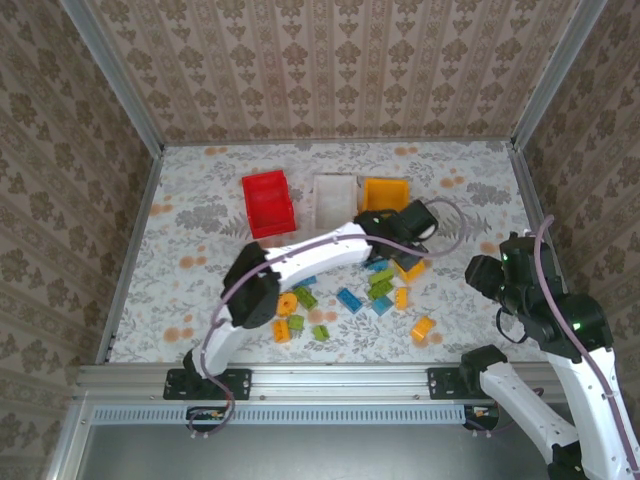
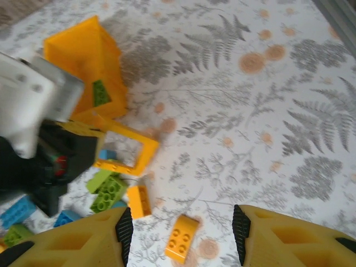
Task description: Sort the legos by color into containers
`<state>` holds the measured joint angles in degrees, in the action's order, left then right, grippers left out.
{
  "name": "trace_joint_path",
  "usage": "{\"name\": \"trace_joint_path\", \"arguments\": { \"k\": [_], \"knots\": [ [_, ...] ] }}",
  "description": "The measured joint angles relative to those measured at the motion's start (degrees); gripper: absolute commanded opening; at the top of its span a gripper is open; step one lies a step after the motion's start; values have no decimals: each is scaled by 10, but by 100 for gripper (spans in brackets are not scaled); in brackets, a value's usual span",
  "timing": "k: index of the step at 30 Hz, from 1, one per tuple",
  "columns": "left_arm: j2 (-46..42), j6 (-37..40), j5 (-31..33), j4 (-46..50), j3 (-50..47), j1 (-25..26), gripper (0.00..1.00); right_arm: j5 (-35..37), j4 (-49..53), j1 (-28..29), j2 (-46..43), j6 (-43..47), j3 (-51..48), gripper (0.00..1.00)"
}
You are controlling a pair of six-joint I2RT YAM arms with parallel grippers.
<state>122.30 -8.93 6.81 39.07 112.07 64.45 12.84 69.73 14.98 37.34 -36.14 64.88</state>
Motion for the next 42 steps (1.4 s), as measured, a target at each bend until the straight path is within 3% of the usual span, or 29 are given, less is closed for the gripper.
{"name": "trace_joint_path", "arguments": {
  "k": [4, 9, 18, 26, 36, 39, 42],
  "knots": [
    [-92, 45, 7, 3, -33, -53, 0, -69, -55, 0, 6, 30, -5, 50],
    [-164, 101, -6, 4, -82, -158, 0, -150, -136, 0, 38, 48, -39, 49],
    [-145, 172, -53, 13, -101, -250, 0, -210, -237, 15, 115, 49, -69, 47],
    [-61, 189, -85, 10, -93, -266, 0, -212, -273, 29, 134, 47, -83, 47],
    [23, 191, -98, 23, 9, -269, 0, -212, -275, 29, 132, 45, -101, 51],
    [34, 192, -96, 30, 33, -270, 16, -212, -275, 29, 132, 44, -101, 54],
    [39, 196, -92, 39, 51, -270, 19, -210, -275, 29, 132, 44, -101, 54]
  ]
}}
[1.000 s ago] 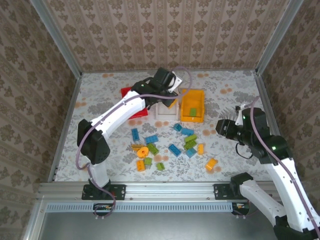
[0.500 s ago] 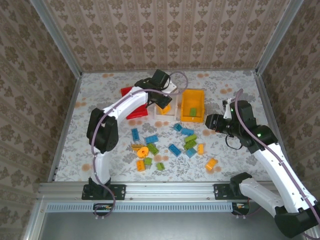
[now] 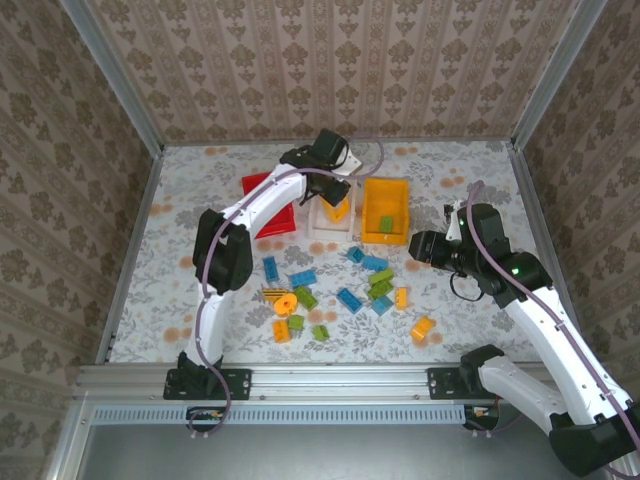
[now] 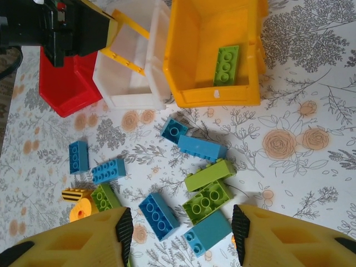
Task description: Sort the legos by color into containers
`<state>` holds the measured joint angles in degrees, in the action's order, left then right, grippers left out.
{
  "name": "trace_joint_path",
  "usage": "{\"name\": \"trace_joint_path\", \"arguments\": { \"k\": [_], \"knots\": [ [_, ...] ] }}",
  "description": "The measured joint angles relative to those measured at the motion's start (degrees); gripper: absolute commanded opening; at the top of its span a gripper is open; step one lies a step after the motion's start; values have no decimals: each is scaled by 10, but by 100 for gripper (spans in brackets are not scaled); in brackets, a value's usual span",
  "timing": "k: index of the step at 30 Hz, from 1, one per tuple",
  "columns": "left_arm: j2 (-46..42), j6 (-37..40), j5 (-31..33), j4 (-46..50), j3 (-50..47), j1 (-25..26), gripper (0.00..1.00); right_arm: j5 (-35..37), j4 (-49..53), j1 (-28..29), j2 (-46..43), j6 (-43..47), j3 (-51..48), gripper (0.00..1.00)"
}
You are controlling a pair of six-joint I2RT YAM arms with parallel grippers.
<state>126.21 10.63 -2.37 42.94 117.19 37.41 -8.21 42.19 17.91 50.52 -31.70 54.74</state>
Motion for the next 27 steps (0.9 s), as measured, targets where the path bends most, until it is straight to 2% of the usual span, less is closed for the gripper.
{"name": "trace_joint_path", "arguments": {
  "k": [4, 8, 15, 19, 27],
  "knots": [
    [9, 6, 11, 14, 33, 0, 20, 0, 0, 0, 2, 0, 0, 54],
    [18, 10, 24, 19, 57, 0, 24, 0, 0, 0, 3, 0, 0, 54],
    [-6, -21, 37, 16, 40, 0, 41, 4, 2, 0, 10, 1, 0, 54],
    [-78, -75, 38, 12, 5, 0, 45, 6, 5, 0, 27, 1, 0, 55],
    [-330, -222, 21, -19, -138, 0, 54, 29, 23, 24, 60, 3, 4, 56]
  ]
}}
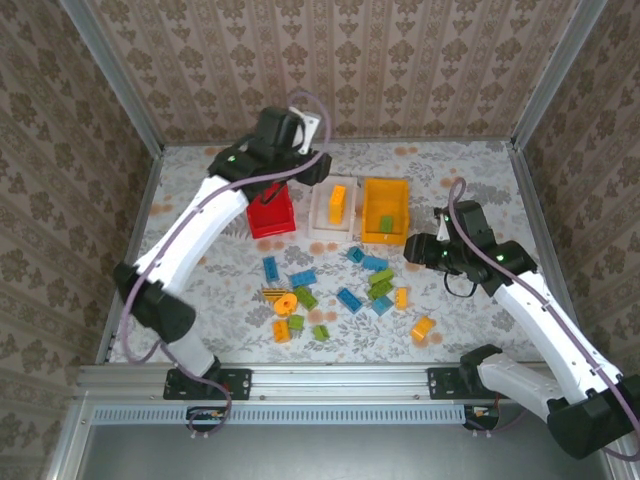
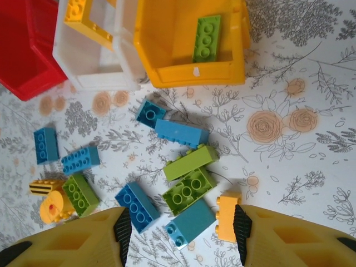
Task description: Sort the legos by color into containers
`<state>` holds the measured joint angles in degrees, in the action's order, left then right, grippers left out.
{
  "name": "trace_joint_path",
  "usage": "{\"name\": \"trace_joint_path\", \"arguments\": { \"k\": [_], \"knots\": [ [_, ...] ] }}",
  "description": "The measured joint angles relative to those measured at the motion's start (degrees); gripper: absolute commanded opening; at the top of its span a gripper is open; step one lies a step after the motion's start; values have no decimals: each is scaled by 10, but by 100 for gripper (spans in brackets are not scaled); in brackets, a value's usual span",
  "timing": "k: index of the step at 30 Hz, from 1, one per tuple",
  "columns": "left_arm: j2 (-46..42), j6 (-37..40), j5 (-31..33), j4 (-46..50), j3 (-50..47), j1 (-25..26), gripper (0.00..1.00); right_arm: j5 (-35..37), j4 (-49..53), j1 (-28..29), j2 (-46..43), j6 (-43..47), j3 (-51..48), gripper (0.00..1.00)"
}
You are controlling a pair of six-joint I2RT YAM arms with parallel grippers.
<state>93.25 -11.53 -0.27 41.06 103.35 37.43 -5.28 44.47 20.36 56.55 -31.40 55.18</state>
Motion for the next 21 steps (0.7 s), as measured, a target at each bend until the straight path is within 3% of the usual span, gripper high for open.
{"name": "trace_joint_path", "arguments": {
  "k": [14, 21],
  "knots": [
    [-331, -252, 34, 46, -383, 81, 59, 104, 17, 180, 49, -73, 4, 56],
    [-383, -380, 46, 100, -514, 110, 64, 110, -28, 282, 77, -76, 2, 59]
  ]
}}
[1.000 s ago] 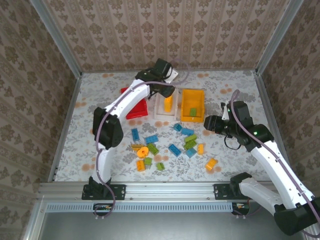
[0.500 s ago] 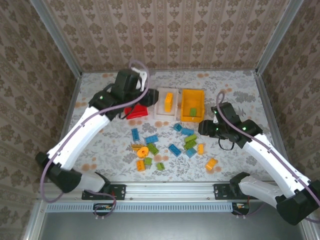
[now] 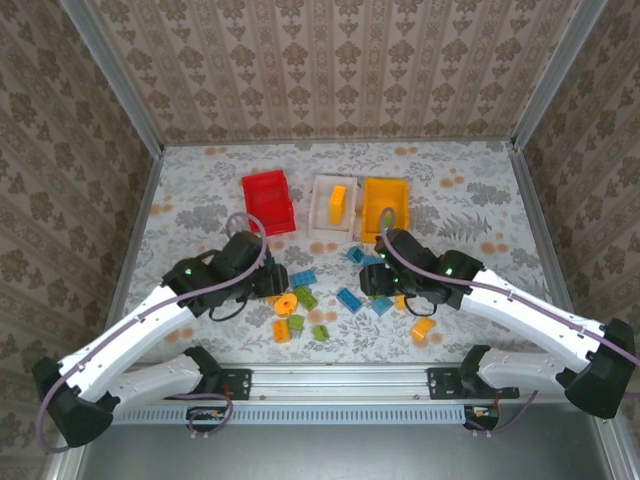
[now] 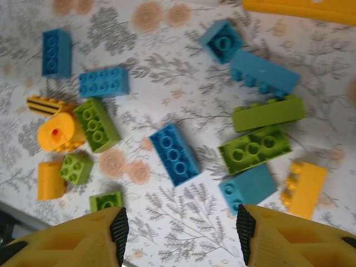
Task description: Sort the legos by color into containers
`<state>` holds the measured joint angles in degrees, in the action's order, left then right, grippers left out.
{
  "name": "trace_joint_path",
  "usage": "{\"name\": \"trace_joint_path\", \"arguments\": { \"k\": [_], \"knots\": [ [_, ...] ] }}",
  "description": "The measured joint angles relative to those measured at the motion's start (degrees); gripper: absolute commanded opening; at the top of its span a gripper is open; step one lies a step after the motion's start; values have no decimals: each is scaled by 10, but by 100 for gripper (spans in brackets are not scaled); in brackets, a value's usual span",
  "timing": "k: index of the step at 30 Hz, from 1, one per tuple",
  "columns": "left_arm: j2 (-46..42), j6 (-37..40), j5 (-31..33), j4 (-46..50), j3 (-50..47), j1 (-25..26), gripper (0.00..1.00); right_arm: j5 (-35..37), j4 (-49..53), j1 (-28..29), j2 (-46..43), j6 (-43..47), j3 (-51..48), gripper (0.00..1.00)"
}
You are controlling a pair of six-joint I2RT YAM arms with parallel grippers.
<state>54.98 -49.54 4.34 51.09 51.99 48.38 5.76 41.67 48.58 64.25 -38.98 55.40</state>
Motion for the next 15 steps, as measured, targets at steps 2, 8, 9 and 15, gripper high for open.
{"name": "trace_joint_path", "arguments": {
  "k": [2, 8, 9, 15],
  "knots": [
    [11, -29, 1, 2, -17, 25, 64, 0, -12, 18, -3, 0, -5, 59],
    [97, -84, 7, -28, -24, 106, 69, 0, -24, 42, -39, -5, -50, 60],
    [120, -90, 8, -34, -18, 109, 69, 1, -24, 43, -51, -8, -59, 60],
    [243, -155, 7, -98, 24, 110, 65, 7, -15, 44, -126, -24, -79, 62]
  ]
}}
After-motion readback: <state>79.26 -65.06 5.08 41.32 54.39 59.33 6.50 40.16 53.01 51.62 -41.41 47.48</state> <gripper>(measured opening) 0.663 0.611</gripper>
